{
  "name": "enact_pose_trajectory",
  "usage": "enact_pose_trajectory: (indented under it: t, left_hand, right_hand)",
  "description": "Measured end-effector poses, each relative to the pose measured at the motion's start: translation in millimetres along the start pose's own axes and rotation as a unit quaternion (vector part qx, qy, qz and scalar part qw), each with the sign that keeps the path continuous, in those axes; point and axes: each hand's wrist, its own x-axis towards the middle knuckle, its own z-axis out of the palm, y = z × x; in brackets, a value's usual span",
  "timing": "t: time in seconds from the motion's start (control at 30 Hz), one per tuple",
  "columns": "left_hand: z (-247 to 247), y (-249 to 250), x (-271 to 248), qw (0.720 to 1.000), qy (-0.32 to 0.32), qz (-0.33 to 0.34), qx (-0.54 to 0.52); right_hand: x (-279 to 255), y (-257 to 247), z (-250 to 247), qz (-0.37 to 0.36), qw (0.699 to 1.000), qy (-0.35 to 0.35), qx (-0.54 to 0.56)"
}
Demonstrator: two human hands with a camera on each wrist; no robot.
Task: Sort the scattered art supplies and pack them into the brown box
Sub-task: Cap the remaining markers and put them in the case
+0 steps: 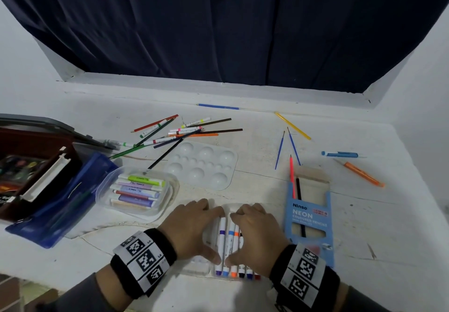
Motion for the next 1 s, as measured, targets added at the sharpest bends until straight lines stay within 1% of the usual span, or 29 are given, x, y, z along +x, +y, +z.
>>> enact_pose_trajectory:
  t: [0.13, 0.23, 0.33, 0.53, 0.6, 0.63, 0.7, 0.73, 0.77, 0.8, 0.83, 0.87, 0.9, 0.93, 0.97, 1.0]
  left_hand:
    - [-4.0, 4.9, -0.7, 1.000, -0.016, -0.014, -0.016]
    - [-9.2, 7.9, 2.0, 1.000, -0.022, -0.020, -0.007]
    - [-12.3, 10.4, 2.8, 1.000, -0.021, -0.022, 0.001]
    - [-14.6, 14.0, 4.6, 0.999, -0.018, -0.033, -0.003]
    - [-15.2, 15.3, 6.2, 0.999, -0.019, -0.035, -0.005]
    - [-15.5, 16.5, 7.1, 0.999, -0.018, -0.035, -0.010]
    - [-20.8, 18.1, 8.7, 0.999, 0.002, -0.026, -0.043]
    - [-26.5, 19.8, 10.4, 0.997, 0.026, -0.014, -0.069]
    - [-33.3, 22.4, 13.0, 0.993, 0.066, -0.001, -0.099]
    - [-40.5, 26.5, 16.4, 0.984, 0.119, 0.011, -0.132]
    - [-46.9, 31.8, 21.2, 0.968, 0.182, 0.021, -0.169]
    - [-52.8, 38.9, 26.9, 0.948, 0.241, 0.030, -0.204]
    - [-58.1, 47.8, 33.6, 0.928, 0.285, 0.039, -0.236]
    - [-62.8, 58.1, 40.8, 0.912, 0.311, 0.049, -0.264]
    - [-65.6, 68.0, 49.5, 0.901, 0.318, 0.060, -0.289]
    - [-66.9, 77.2, 59.9, 0.895, 0.311, 0.071, -0.311]
  right_hand:
    - [4.8, 2.4, 1.7, -0.019, 1.000, -0.008, 0.016]
    - [8.5, 5.9, 2.8, -0.036, 0.999, -0.015, 0.001]
    - [10.2, 7.4, 1.8, -0.042, 0.999, -0.017, -0.008]
    - [15.3, 9.5, -5.1, -0.052, 0.998, -0.045, -0.013]
    - [14.2, 10.8, -5.1, -0.056, 0.998, -0.041, 0.011]
    - [12.5, 13.6, -5.4, -0.054, 0.997, -0.031, 0.042]
    - [8.6, 21.1, -11.1, -0.049, 0.989, 0.012, 0.141]
    - [6.4, 25.8, -16.7, -0.050, 0.980, 0.042, 0.187]
    - [3.5, 30.6, -23.7, -0.046, 0.971, 0.078, 0.220]
    - [0.1, 35.7, -31.0, -0.036, 0.961, 0.123, 0.245]
    - [-4.0, 40.9, -38.5, -0.019, 0.946, 0.178, 0.271]
    - [-8.5, 46.7, -45.0, 0.000, 0.922, 0.243, 0.302]
    - [-13.9, 52.9, -51.1, 0.017, 0.893, 0.308, 0.329]
    - [-19.7, 60.3, -55.9, 0.034, 0.864, 0.364, 0.348]
    - [-24.9, 69.2, -59.7, 0.052, 0.841, 0.401, 0.360]
    - [-29.6, 79.9, -61.8, 0.070, 0.824, 0.422, 0.372]
